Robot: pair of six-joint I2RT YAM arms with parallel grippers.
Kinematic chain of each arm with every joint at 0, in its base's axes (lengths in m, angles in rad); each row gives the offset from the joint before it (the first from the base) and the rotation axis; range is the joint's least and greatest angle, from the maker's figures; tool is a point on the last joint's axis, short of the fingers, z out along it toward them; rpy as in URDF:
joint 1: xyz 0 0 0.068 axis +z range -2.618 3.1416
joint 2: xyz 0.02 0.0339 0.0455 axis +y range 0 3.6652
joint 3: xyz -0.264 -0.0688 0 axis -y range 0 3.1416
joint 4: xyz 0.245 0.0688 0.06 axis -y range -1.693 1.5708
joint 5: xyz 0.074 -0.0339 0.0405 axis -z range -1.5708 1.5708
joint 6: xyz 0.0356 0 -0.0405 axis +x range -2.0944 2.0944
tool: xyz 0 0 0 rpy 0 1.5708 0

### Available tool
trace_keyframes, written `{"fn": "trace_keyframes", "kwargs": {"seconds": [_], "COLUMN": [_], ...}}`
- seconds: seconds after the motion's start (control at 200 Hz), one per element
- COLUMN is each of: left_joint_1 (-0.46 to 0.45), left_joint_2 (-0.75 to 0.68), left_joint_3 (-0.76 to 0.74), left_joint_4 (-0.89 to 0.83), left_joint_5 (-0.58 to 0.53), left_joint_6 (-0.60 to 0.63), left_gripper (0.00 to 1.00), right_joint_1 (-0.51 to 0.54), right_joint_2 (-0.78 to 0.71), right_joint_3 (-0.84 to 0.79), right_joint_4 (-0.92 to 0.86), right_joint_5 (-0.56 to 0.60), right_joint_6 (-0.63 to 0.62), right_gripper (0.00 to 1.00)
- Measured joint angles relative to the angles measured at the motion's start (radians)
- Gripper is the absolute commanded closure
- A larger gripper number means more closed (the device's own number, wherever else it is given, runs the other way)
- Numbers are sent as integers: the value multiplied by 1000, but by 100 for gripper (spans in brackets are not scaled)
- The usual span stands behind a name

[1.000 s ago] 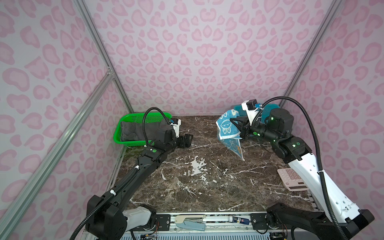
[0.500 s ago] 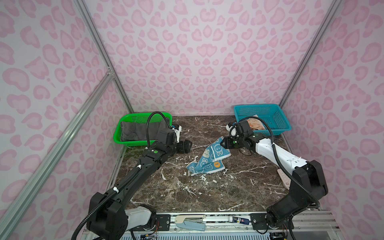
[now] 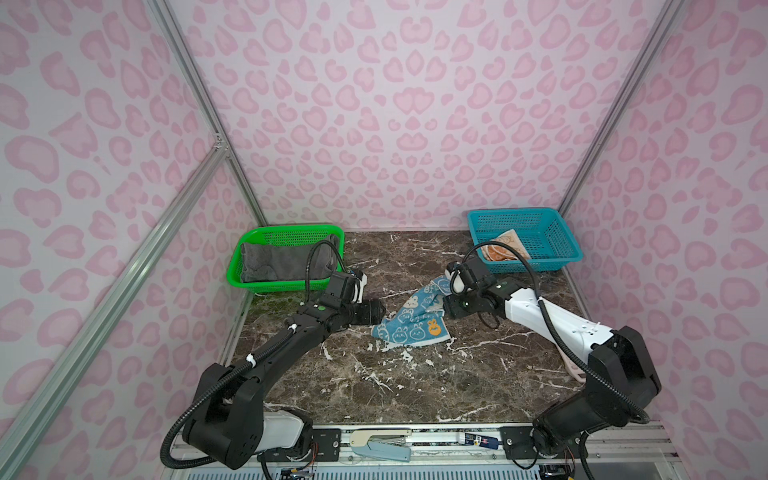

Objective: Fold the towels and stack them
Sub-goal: 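Lift the blue bunny towel out and lower it onto the table, then grasp a corner of the blue towel with the left gripper near the right gripper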

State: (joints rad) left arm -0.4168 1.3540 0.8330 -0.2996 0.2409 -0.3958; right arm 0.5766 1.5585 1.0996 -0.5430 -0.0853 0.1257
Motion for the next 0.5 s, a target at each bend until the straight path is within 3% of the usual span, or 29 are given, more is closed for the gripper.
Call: {"fn": "trace_keyframes", "kwargs": {"seconds": [0.19, 0.38, 0.5], "left_joint_1": [-9, -21, -29], "left_joint_2": [57, 163, 222], "left_joint_3": [-74, -89, -59], "left_joint_4": [0, 17, 76], "left_joint_5": [31, 50, 68], "left_joint_6": [-22, -42, -53], "left_gripper": [18, 18, 20], "right_joint_1": [65, 72, 76], "right_joint_2": [56, 113, 154], "right_joint_3": [-78, -109, -103], "right_joint_4": [1, 28, 57], "right_joint_5": [-27, -46, -46], "right_joint_6": [-29, 45, 90], "right_gripper": [31, 33, 39]}}
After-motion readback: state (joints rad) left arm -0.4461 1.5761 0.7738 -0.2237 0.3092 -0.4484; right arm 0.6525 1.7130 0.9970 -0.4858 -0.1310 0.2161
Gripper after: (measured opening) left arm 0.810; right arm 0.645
